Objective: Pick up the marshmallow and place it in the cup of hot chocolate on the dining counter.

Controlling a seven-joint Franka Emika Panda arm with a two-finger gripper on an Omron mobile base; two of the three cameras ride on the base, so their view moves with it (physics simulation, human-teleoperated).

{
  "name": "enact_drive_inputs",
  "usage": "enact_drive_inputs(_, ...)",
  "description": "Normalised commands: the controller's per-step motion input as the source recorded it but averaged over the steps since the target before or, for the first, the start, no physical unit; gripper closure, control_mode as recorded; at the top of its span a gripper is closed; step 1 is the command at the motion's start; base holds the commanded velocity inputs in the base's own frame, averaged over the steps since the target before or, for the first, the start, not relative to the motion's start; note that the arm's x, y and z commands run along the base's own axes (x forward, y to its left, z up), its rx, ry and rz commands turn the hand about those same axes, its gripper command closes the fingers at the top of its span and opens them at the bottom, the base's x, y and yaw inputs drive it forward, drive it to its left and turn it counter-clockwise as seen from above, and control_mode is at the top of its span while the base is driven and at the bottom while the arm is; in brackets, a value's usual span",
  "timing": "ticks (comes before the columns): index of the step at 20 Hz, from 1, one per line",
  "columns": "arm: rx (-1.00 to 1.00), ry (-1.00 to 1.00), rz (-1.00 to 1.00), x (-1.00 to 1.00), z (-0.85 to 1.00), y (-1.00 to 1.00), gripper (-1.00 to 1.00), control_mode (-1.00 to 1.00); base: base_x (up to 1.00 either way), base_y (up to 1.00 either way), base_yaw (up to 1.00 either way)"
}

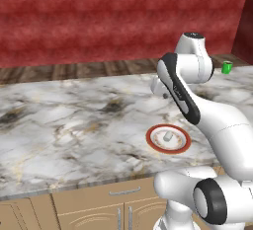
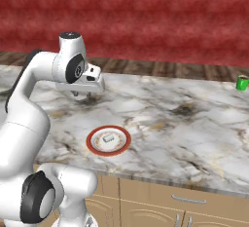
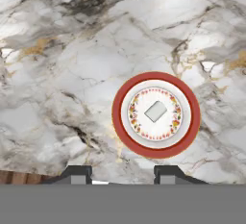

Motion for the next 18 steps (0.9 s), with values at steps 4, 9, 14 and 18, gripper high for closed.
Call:
enact_drive_inputs(4,0.01,0.00,-0.04,0.00,-0.02,0.00,-1.00,-1.00,0.00,0.00,0.00)
enact_drive_inputs(9,0.00,0.01,-0.33,0.23,-0.19,-0.27,-1.00,-1.00,0.00,0.00,0.00)
enact_drive_inputs(14,0.00,0.09,-0.43,0.38,-0.22,-0.26,-1.00,-1.00,0.00,0.00,0.00)
enact_drive_inputs(18,0.05,0.10,-0.33,0.07,-0.19,0.00,-1.00,-1.00,0.00,0.00,0.00)
